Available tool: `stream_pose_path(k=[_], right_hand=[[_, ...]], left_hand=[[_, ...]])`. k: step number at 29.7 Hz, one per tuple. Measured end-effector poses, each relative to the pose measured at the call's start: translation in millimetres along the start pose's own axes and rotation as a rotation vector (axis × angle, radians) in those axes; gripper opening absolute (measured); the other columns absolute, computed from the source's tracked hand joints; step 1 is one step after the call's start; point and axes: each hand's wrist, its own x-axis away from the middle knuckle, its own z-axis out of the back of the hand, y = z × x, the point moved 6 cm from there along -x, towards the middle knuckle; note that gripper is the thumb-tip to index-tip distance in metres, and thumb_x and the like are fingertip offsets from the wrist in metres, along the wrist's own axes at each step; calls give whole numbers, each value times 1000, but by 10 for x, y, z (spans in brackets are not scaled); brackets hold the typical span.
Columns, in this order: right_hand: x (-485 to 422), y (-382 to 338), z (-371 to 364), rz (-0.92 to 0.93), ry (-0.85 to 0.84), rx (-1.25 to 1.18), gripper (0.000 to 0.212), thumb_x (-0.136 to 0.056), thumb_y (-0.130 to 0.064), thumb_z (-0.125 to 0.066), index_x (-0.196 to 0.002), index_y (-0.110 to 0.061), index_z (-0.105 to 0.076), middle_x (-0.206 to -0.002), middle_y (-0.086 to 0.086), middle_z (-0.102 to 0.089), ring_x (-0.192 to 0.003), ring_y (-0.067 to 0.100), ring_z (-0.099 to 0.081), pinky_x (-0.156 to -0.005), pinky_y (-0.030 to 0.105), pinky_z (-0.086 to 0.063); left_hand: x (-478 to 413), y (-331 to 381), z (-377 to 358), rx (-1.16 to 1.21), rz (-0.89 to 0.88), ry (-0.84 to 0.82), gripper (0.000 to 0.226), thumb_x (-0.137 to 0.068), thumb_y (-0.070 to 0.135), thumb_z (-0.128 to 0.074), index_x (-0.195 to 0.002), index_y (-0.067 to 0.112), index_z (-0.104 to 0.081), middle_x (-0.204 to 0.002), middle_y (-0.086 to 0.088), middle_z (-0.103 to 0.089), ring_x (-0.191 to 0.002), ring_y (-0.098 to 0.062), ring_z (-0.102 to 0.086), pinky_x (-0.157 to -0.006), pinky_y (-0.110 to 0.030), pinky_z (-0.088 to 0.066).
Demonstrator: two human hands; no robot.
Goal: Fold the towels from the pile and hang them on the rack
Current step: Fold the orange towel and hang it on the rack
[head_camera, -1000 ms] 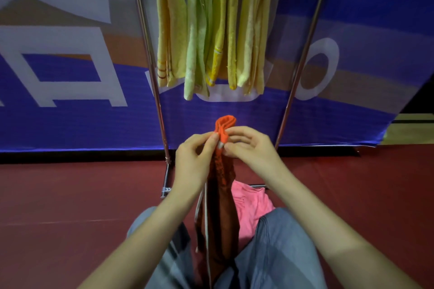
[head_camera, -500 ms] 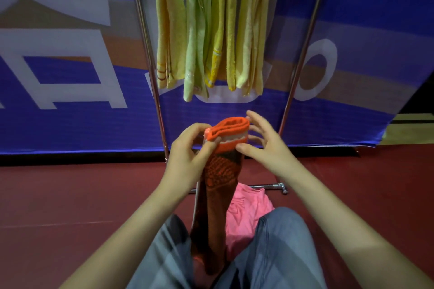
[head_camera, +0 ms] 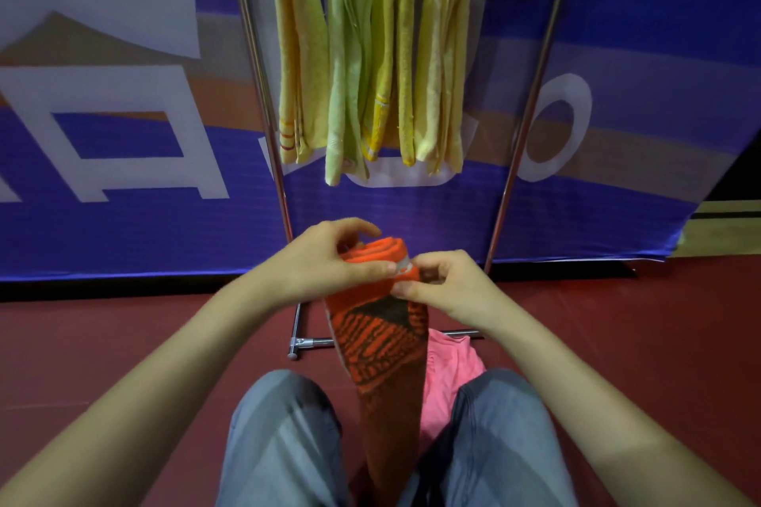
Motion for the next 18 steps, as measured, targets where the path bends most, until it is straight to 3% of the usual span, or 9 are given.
stream_pose_path(k=[2,5,10,15,18], right_hand=[[-2,13,-37,-8,-8,-12,14,-76,5,-65,-85,-6,-67,-57,-20,-66,-62,-11,-57,-67,7,-47],[20,74,-56,-59,-12,-102,22,-79,5,-61,-82,-16,-63,-62,-21,-68,-67,-10,-60,-69,7,-48],[150,477,-192,-234,-198,-75,28,-80,1,-62,-95,-23,-61,-89,-16,-66,-77,-11,-60,-79,11,-48],[275,1121,-341,-439,-220,-26,25,-82,0,-60,-107,-4,-61,-78,-18,-64,-65,-14,-58,-72,7,-47],[297,1336,-417,-472,-159,-76,18,-83,0,-60,-89,-15,-64,-63,-21,-68,-64,-12,-59,-69,7,-47]], left_hand=[[-15,67,6,-81,-26,-48,40,-72,38,-72,-102,13,-63,-95,-7,-67,-86,-16,-64,-77,-29,-51],[-7,181,-5,-93,-125,-35,22,-82,24,-64,-95,6,-64,-89,-11,-66,-78,-14,-60,-69,-26,-47],[1,286,135,-45,-197,95,30,-73,38,-60,-87,11,-63,-77,-2,-63,-68,-5,-55,-66,-25,-44],[45,400,321,-65,-252,191,14,-82,26,-64,-86,13,-62,-73,6,-58,-67,-1,-52,-60,-12,-39],[106,340,459,-86,-236,266,8,-82,26,-65,-82,19,-60,-70,8,-57,-63,0,-51,-59,-13,-39]])
